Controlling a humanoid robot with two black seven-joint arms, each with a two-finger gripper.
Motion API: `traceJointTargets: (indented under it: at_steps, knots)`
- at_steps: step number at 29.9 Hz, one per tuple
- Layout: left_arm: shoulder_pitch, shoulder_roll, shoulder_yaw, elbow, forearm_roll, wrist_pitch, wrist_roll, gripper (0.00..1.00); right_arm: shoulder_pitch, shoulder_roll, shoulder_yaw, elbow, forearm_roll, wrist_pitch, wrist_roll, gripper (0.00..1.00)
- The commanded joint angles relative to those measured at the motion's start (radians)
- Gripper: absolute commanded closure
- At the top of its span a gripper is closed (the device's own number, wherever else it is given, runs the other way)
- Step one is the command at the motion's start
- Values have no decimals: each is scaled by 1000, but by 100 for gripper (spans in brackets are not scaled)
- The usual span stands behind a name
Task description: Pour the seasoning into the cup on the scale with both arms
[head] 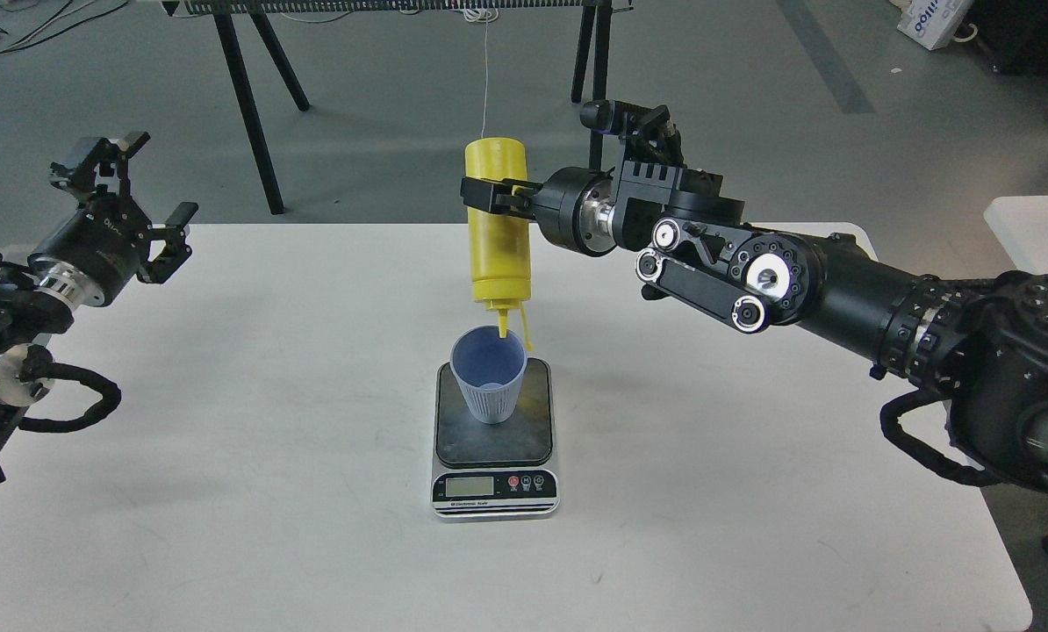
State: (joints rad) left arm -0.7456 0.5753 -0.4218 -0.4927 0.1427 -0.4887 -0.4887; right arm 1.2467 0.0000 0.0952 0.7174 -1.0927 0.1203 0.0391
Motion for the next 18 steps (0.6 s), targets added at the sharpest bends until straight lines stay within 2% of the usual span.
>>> traceJointTargets:
  at_steps: [1,8,14,16,18]
  knots:
    - [0,0,0,0,0,0,0,1,-9,0,-2,4,0,-1,4,96]
    - [0,0,3,0,0,0,0,1,-9,0,29,-10,5,-14,7,96]
    - [2,1,6,0,1,0,0,1,20,0,308,-67,42,-1,-11,96]
    - [2,3,6,0,5,0,0,1,54,0,456,-78,115,-1,-50,96]
    - [3,8,6,0,5,0,0,1,79,0,619,-93,247,2,-122,96]
